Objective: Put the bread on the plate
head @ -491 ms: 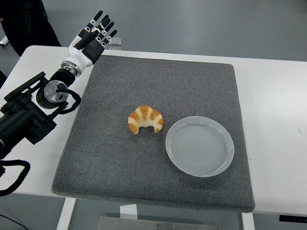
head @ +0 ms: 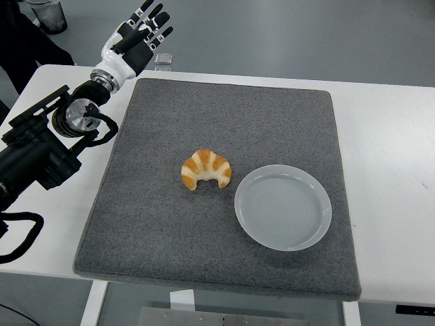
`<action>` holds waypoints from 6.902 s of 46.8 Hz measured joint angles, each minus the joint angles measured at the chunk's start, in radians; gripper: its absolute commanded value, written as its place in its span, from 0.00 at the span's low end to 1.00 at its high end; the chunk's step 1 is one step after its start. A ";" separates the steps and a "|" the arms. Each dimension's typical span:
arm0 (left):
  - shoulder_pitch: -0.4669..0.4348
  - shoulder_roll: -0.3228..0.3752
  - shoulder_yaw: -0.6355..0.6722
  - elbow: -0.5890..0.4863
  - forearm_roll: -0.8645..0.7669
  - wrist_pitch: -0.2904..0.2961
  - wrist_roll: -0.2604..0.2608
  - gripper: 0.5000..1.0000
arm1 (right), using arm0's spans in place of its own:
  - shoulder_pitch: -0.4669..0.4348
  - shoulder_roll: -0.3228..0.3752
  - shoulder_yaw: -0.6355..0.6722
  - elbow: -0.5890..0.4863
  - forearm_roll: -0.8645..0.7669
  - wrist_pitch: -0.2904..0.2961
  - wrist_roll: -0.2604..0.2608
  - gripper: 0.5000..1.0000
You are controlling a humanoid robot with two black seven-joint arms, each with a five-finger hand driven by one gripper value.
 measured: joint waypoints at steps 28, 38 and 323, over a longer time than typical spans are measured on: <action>-0.242 0.076 0.382 -0.022 0.453 0.012 -0.001 1.00 | 0.000 0.000 0.000 0.000 0.000 0.000 0.000 0.91; -0.387 0.119 0.596 -0.102 0.470 -0.088 0.000 1.00 | 0.001 0.000 0.000 0.000 0.000 0.000 0.000 0.90; -0.426 -0.143 0.935 -0.447 1.413 0.132 -0.137 0.00 | 0.001 0.000 0.000 0.000 0.000 0.000 0.000 0.90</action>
